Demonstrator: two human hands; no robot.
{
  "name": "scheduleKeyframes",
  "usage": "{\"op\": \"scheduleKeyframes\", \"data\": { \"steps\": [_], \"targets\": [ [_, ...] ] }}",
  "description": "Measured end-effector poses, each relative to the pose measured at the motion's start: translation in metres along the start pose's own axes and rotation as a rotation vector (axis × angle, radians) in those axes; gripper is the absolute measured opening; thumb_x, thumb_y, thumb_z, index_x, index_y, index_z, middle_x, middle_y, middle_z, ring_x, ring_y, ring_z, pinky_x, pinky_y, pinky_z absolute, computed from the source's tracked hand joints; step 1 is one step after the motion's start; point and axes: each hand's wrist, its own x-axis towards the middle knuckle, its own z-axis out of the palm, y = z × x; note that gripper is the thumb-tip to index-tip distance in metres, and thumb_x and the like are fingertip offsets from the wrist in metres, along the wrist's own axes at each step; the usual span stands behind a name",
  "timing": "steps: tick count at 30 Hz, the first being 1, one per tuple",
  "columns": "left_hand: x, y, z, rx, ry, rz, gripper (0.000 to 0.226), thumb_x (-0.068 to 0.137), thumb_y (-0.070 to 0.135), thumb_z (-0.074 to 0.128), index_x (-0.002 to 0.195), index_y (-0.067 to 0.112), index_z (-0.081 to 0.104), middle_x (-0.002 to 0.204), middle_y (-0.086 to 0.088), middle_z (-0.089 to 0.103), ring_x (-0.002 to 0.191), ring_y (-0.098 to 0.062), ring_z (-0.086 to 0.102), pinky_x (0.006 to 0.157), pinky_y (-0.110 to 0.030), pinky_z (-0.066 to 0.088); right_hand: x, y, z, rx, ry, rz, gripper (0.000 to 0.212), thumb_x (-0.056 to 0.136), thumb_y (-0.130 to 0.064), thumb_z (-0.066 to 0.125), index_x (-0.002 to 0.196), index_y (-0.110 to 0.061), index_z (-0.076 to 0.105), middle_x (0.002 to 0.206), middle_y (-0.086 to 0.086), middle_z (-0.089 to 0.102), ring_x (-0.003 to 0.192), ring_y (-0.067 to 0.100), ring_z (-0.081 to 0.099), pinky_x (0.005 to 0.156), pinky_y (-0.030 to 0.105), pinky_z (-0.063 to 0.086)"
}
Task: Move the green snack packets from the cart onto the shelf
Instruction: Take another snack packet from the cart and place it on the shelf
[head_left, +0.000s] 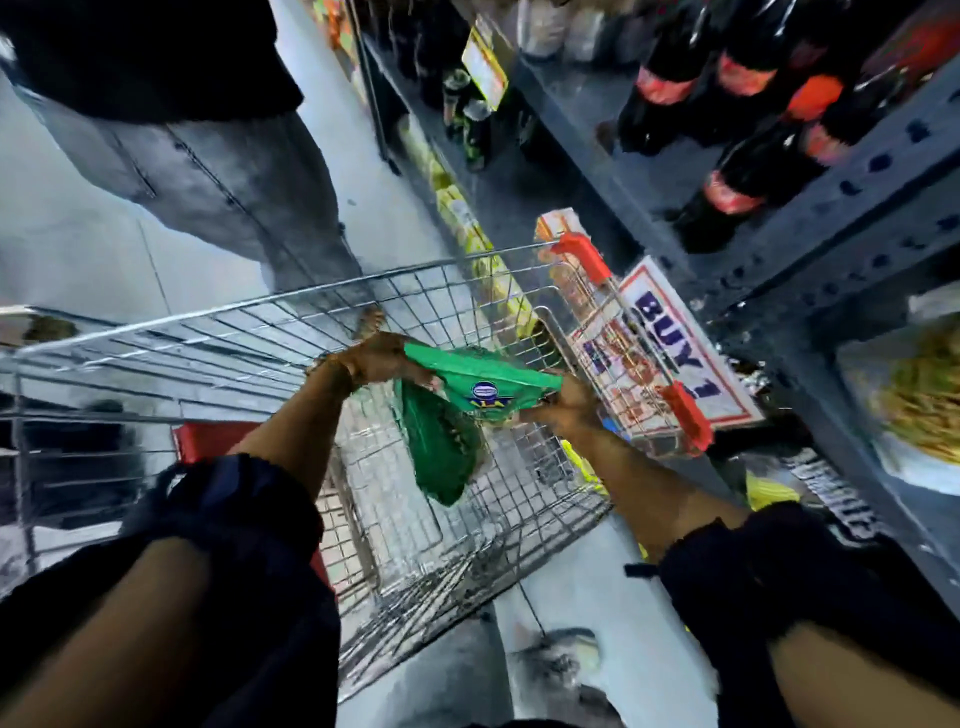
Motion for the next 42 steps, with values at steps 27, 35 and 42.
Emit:
{"op": "scheduleKeyframes", "data": {
  "steps": [27,35,42],
  "targets": [
    [-0.05,0.136,0.063,-0.315,0.116,0.42,0.061,0.051,0.014,0.086,0.109,0.021,0.065,0.095,0.015,0.077,0.093,0.002,0.069,0.082,-0.016,0.055,-0.089,-0.064,-0.092,0.442,0.334,-0.247,0.024,0.076,-0.003,0.078,0.089,-0.018,0.067,0.098,0.006,0.073,0.07,0.003,0.071,0.057,0.023,0.06],
    [-0.12,0.204,0.111,-0.097,-0.004,0.544,0.07,0.05,0.012,0.093,0.113,0.008,0.064,0.105,0.002,0.075,0.097,-0.007,0.073,0.088,-0.026,0.058,-0.216,-0.072,-0.163,0.378,0.306,-0.478,0.026,0.077,0.0,0.075,0.079,-0.024,0.065,0.065,-0.018,0.074,0.057,-0.002,0.068,0.051,0.023,0.057],
    [-0.199,0.259,0.204,0.058,-0.045,0.833,0.033,0.058,0.017,0.088,0.088,0.023,0.075,0.08,0.025,0.075,0.078,0.001,0.073,0.07,-0.017,0.056,-0.331,-0.013,-0.197,0.375,0.577,-0.588,0.033,0.07,-0.048,0.079,0.085,-0.02,0.073,0.07,0.015,0.073,0.063,0.023,0.063,0.056,0.045,0.05]
  ]
}}
